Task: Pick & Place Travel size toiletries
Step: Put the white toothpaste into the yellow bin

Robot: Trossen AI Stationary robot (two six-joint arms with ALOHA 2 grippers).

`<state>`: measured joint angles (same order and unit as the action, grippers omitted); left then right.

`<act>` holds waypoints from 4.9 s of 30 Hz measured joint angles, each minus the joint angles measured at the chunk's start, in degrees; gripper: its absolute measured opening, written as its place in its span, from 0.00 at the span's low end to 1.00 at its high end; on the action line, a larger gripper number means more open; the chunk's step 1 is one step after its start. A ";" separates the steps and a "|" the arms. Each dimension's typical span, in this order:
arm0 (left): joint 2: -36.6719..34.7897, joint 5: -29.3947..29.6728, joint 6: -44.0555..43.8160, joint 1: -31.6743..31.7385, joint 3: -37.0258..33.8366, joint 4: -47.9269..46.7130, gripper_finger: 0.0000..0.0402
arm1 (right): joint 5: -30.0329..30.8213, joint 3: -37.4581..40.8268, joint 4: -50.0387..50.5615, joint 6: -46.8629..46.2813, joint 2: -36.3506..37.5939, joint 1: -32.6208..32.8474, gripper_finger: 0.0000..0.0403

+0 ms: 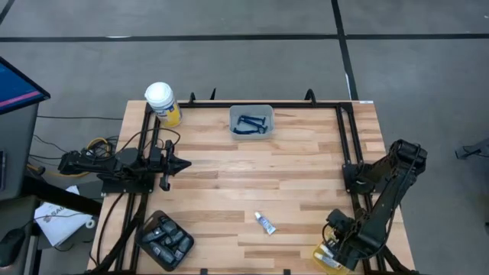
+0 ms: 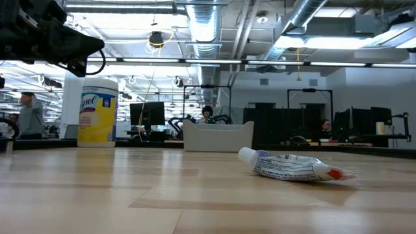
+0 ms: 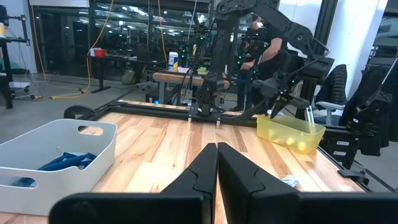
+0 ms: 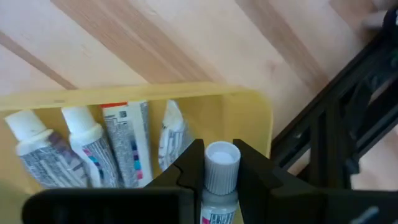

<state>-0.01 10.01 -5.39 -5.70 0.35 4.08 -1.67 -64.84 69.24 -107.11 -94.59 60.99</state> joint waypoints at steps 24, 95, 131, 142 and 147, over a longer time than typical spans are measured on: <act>0.00 0.01 0.00 0.00 0.01 0.00 0.02 | -0.01 4.76 -4.10 6.82 0.00 -0.10 0.21; 0.00 0.00 0.00 -0.01 0.01 0.02 0.02 | 2.97 -28.63 -21.58 53.99 -30.51 -41.81 0.41; 0.00 0.00 0.00 0.01 -0.01 0.02 0.02 | 0.10 -28.63 -21.46 81.13 -23.09 -36.37 0.56; 0.00 0.01 0.00 0.00 0.00 0.02 0.02 | 0.24 -28.82 -27.00 84.39 -27.43 -32.67 0.63; 0.22 -0.01 0.00 0.00 0.01 0.02 0.02 | 0.23 -28.68 -26.85 83.12 -30.94 -34.00 0.63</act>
<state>0.21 10.00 -5.39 -5.70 0.36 4.10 -1.44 -93.51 42.39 -23.99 -125.52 26.99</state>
